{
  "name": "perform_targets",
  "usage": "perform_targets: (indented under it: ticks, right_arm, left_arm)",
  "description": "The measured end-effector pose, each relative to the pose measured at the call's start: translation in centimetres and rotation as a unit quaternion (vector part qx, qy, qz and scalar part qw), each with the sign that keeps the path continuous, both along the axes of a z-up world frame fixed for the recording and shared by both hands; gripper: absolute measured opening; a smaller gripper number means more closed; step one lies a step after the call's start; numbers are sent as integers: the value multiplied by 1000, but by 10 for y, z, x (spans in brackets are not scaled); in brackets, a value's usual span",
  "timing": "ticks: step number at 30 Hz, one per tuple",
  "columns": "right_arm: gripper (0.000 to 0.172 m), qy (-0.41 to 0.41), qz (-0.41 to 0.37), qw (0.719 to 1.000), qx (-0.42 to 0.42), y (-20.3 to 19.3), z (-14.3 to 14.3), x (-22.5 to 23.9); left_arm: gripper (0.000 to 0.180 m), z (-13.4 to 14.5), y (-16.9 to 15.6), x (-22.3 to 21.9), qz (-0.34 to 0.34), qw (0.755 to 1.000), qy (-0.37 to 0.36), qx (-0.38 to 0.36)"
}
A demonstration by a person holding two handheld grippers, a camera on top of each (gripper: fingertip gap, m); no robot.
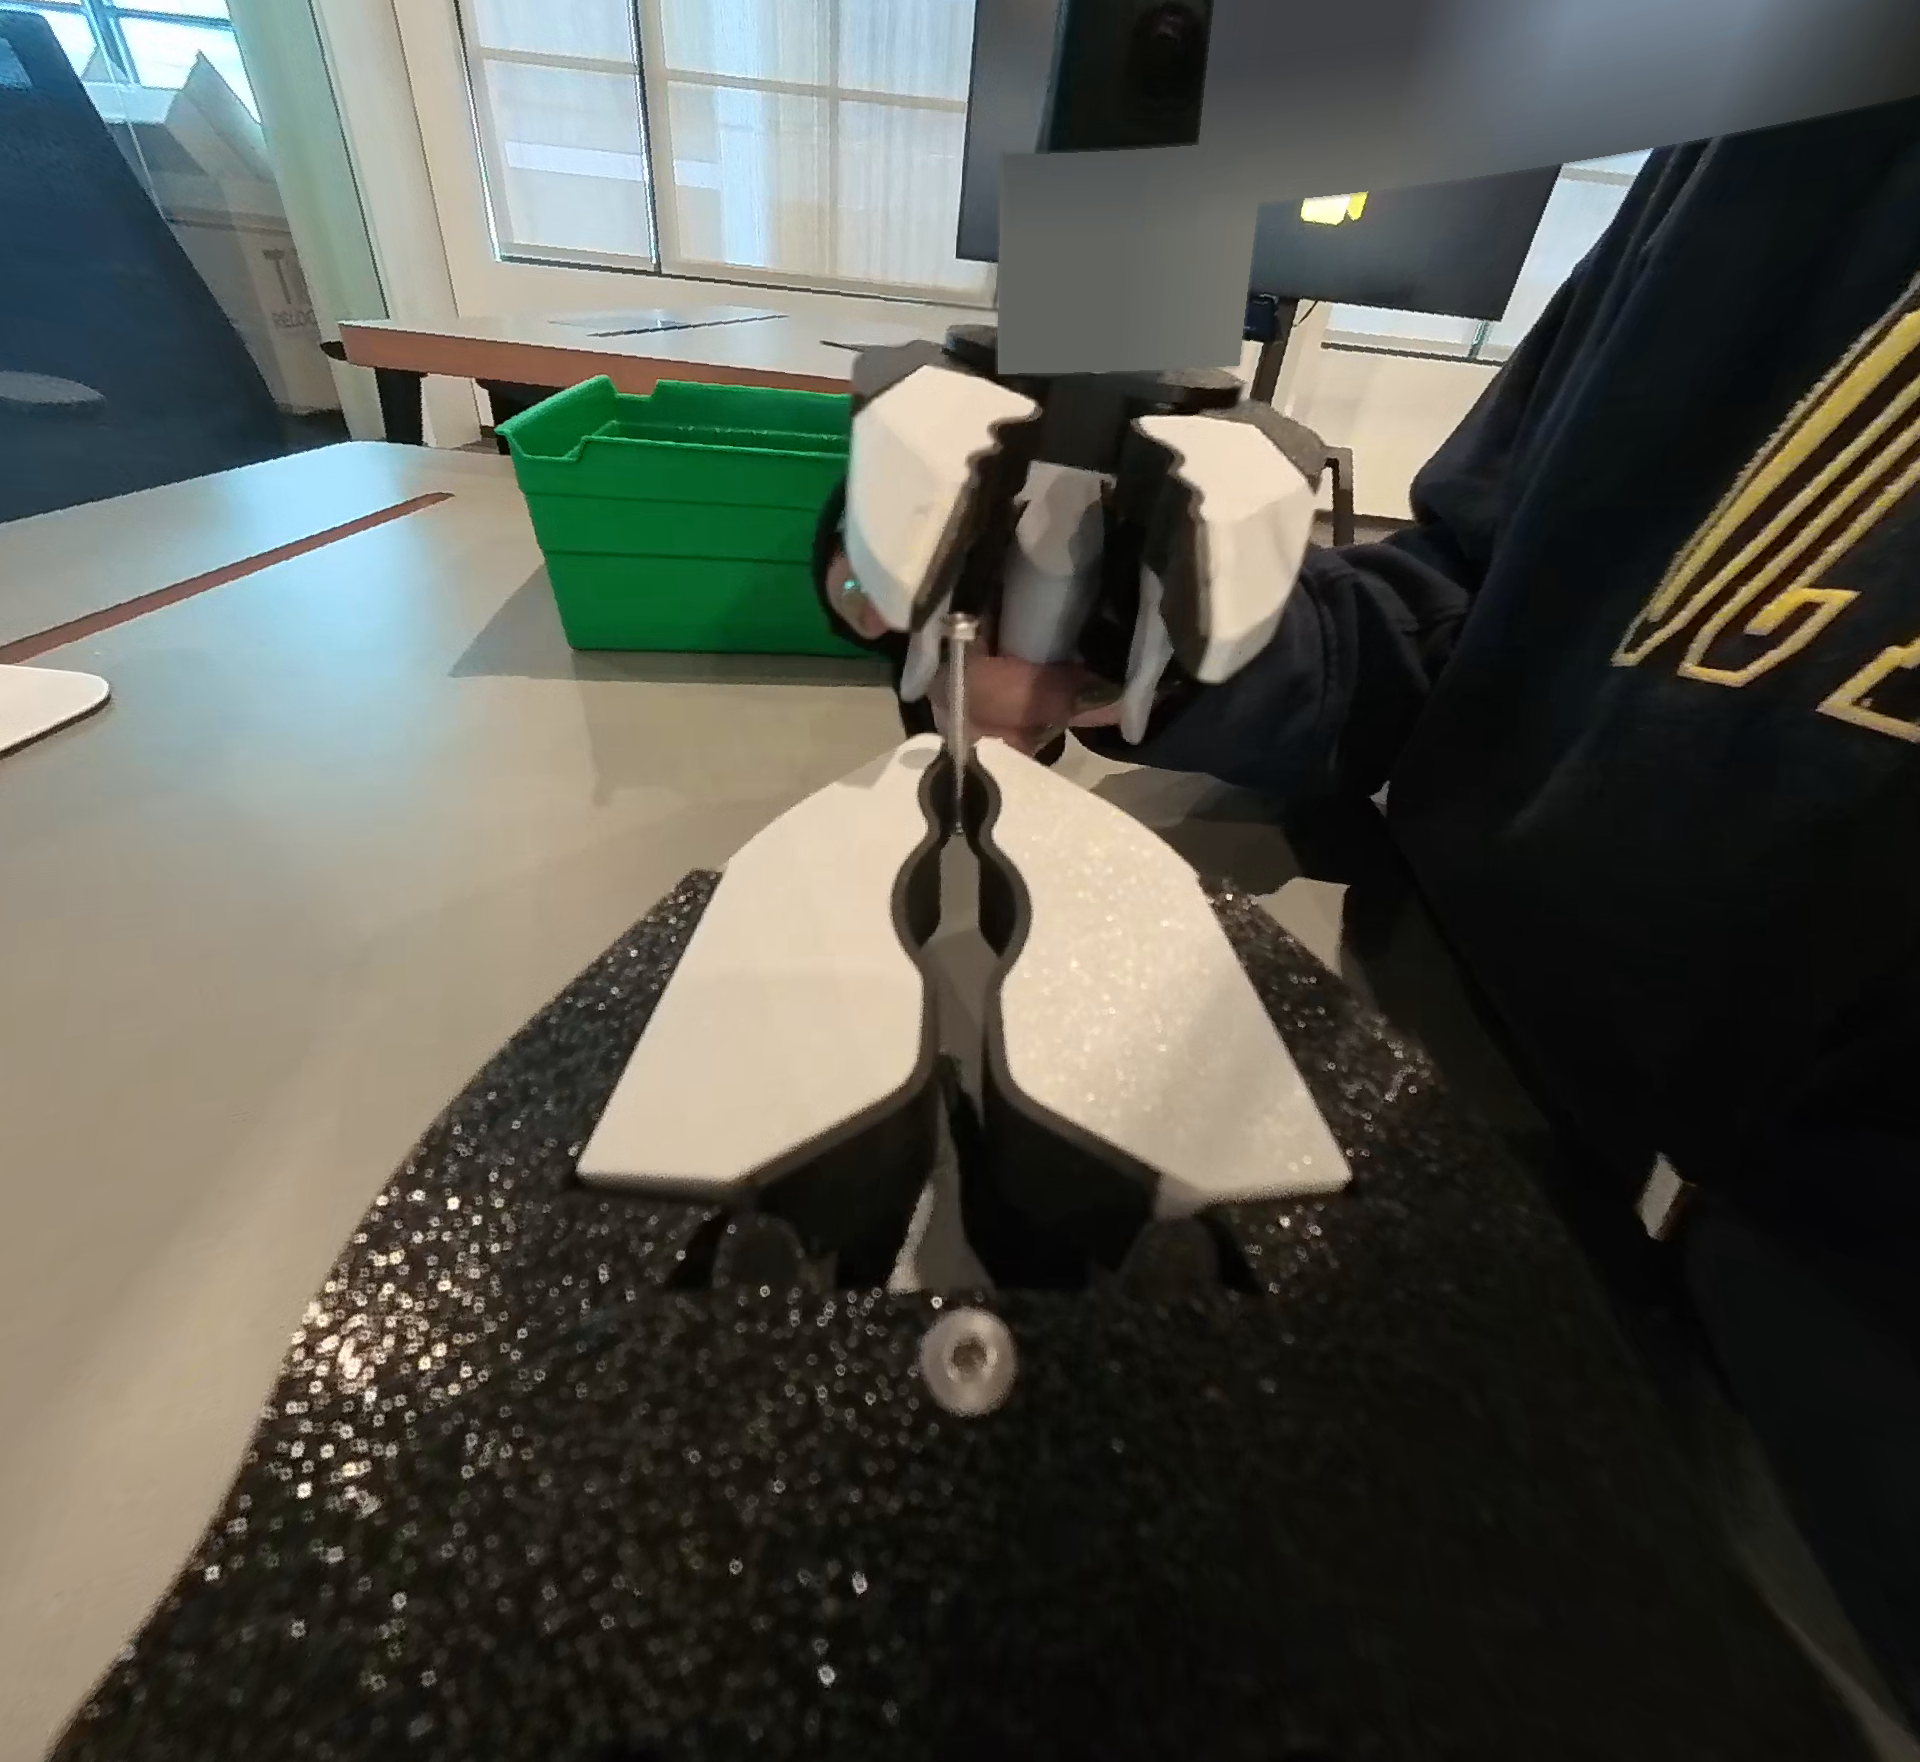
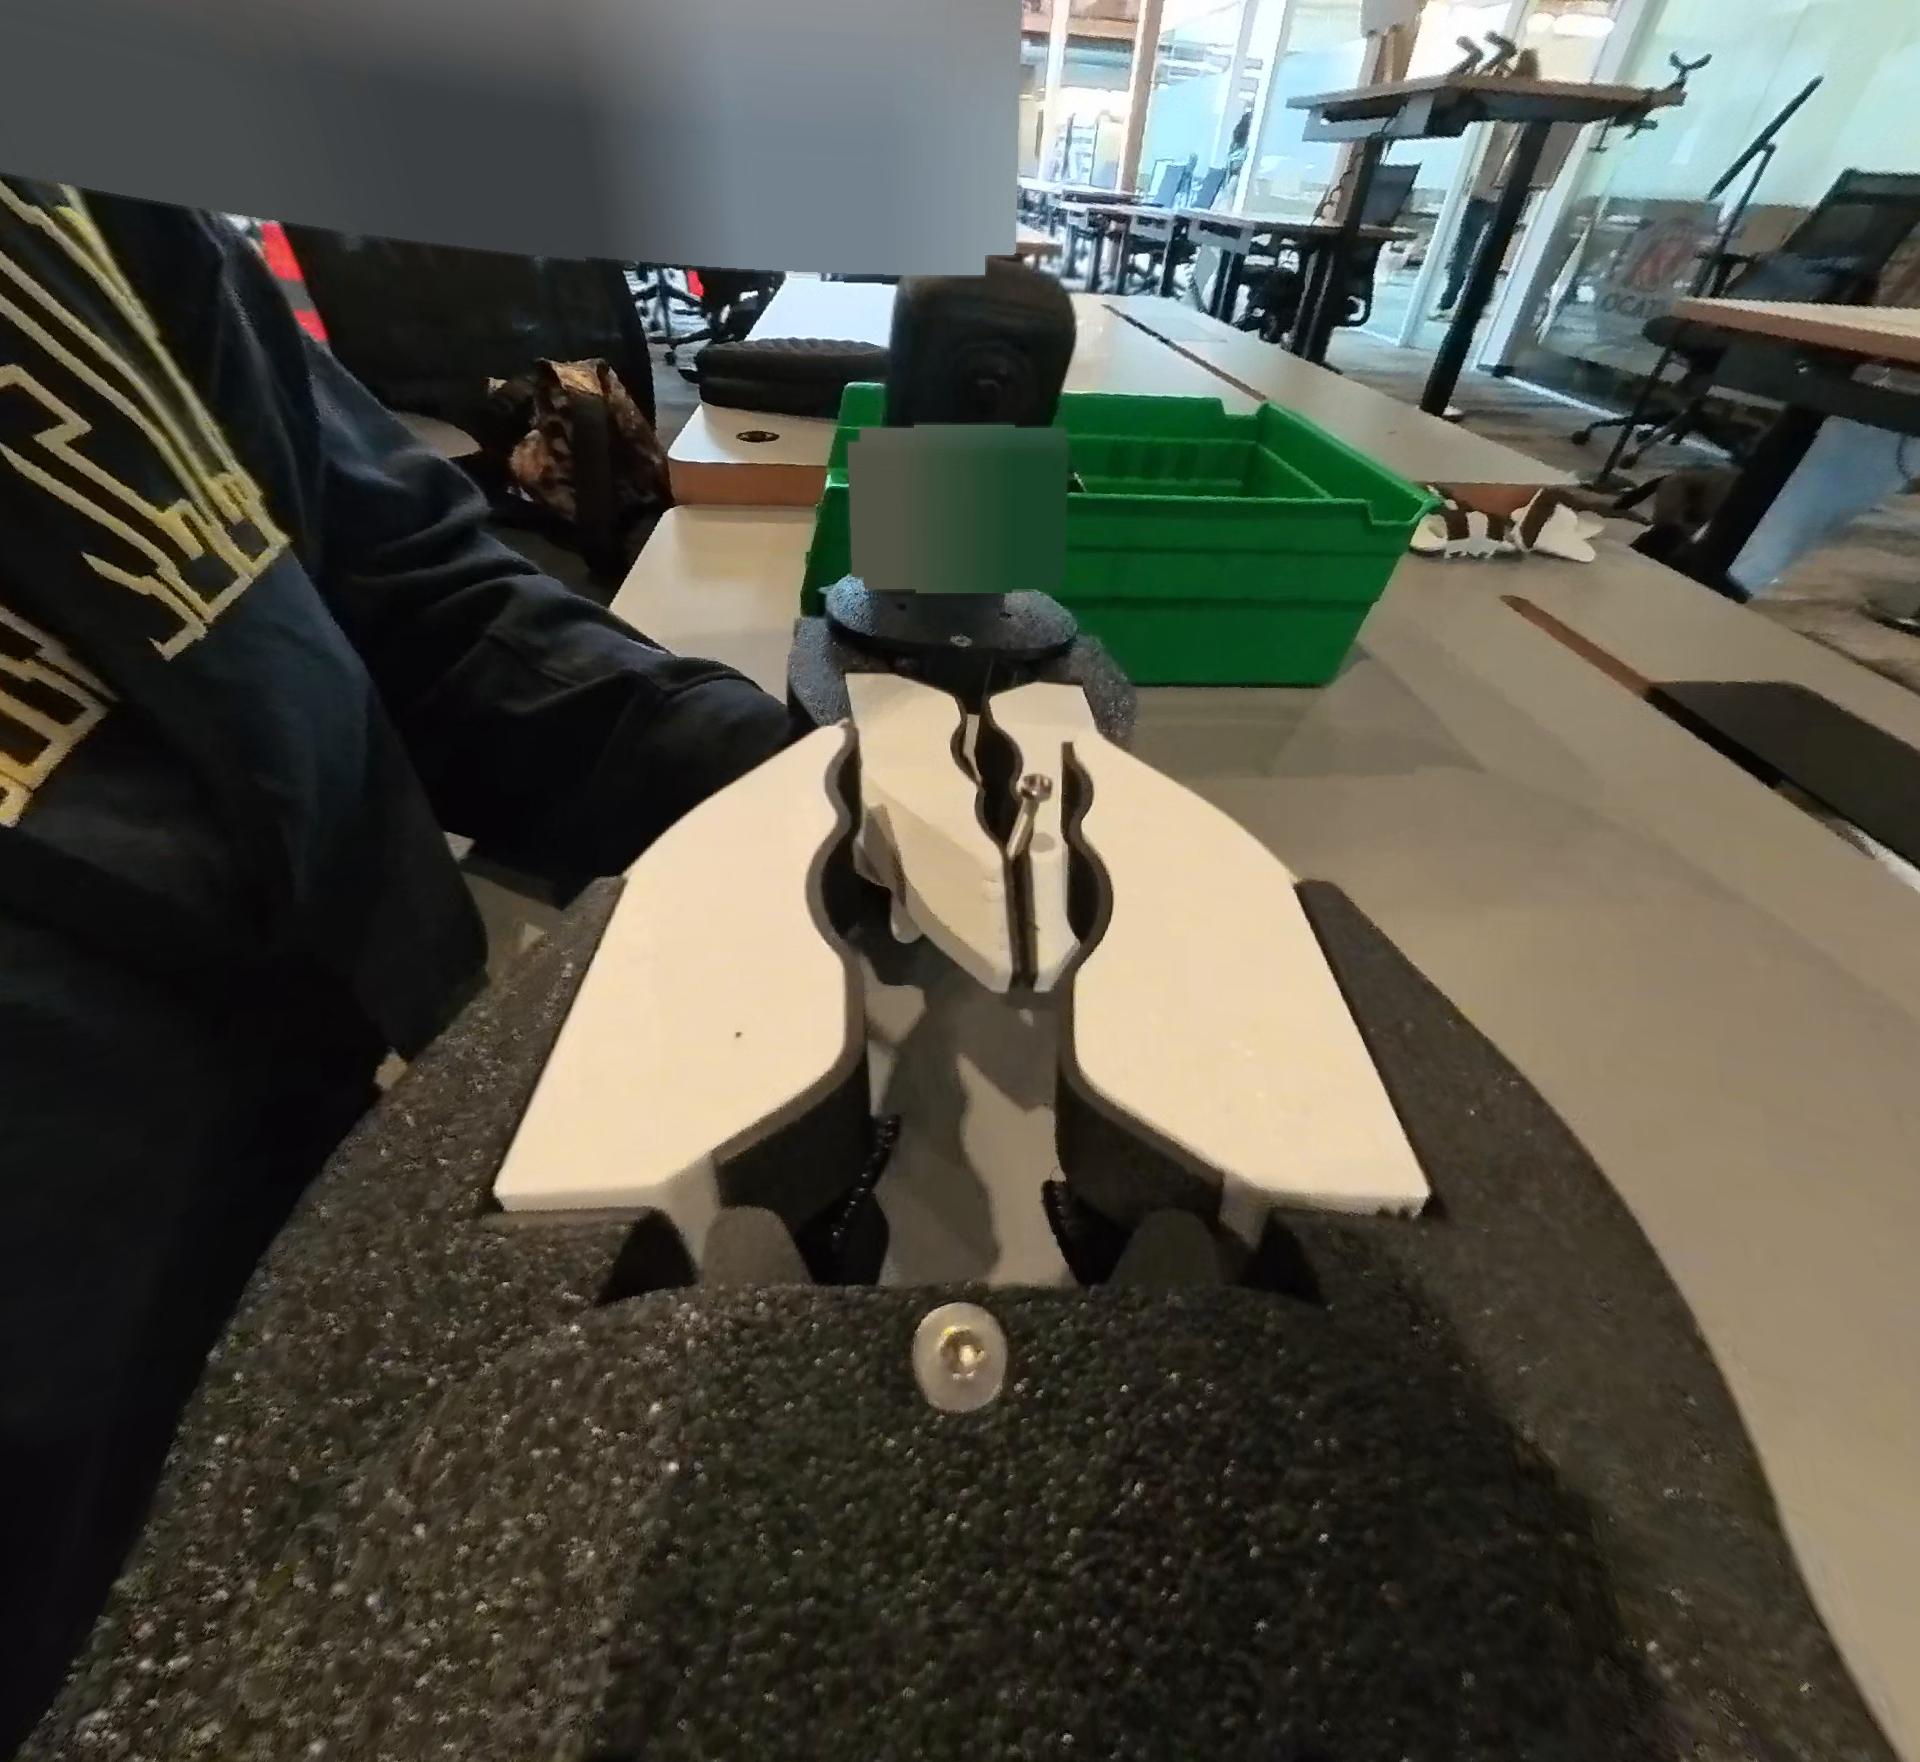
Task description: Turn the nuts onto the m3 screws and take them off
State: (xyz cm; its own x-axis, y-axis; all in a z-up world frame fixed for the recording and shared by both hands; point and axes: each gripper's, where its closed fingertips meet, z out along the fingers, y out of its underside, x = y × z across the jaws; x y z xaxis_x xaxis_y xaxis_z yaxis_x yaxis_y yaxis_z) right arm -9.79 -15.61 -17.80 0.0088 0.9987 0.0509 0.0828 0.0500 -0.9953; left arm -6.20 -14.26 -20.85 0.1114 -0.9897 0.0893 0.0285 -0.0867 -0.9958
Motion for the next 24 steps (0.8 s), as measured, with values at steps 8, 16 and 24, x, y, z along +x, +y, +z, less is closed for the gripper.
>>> perform_targets:
  ticks: [8, 16, 24]
  right_arm:
    - [38, -10, 11, 1000, -13, -2, -3, -4]
    - [37, 0, -4, 1000, -24, 3, -3, 4]
    - [38, -3, 6, 1000, -19, -1, -2, 0]
  left_arm:
    - [1, 0, 0, 0, 0, 1000, -2, 0]
    - [1, 1, 1, -1, 1, 1000, -8, -5]
    - [1, -1, 1, 0, 0, 1000, -1, -8]
